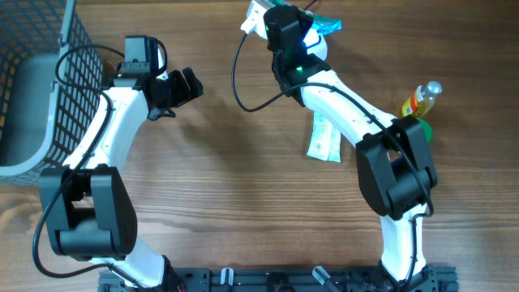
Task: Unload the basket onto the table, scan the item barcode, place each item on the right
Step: 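Lift the glove pack with the right gripper up to the white scanner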
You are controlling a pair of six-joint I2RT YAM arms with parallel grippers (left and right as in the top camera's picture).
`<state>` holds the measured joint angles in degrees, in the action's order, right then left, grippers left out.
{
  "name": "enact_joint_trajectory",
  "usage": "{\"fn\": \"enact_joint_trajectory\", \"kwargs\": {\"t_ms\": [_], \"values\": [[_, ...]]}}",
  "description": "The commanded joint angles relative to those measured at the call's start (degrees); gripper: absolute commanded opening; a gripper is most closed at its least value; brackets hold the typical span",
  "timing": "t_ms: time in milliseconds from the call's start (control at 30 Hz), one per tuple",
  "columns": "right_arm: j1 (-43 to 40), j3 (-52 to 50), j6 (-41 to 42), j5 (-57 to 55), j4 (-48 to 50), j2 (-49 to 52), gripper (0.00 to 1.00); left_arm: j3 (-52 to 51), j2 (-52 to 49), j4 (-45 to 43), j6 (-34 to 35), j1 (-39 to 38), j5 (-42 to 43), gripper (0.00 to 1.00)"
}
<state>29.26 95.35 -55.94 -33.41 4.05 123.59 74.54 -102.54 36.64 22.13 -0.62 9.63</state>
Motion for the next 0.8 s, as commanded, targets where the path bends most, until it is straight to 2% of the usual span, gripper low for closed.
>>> {"fn": "enact_joint_trajectory", "kwargs": {"t_ms": [0, 133, 333, 533, 667, 767], "values": [[0.24, 0.63, 9.77, 4.37, -5.42, 0.74, 0.04, 0.46, 0.20, 0.02, -0.28, 0.00, -0.33, 1.00], [0.24, 0.63, 17.53, 8.55, -10.29, 0.74, 0.04, 0.46, 0.20, 0.02, -0.28, 0.00, -0.33, 1.00], [0.07, 0.66, 18.86, 10.36, -12.31, -0.90, 0.04, 0.46, 0.20, 0.02, -0.28, 0.00, -0.33, 1.00], [0.02, 0.63, 21.11, 13.22, -17.00, -11.52, 0.04, 0.46, 0.20, 0.02, -0.28, 0.00, -0.33, 1.00], [0.02, 0.66, 30.86, 17.79, -32.68, -20.17, 0.04, 0.46, 0.20, 0.02, -0.28, 0.00, -0.33, 1.00], [0.02, 0.63, 43.47, 25.40, -48.50, -23.78, 0.04, 0.46, 0.20, 0.02, -0.28, 0.00, -0.33, 1.00]]}}
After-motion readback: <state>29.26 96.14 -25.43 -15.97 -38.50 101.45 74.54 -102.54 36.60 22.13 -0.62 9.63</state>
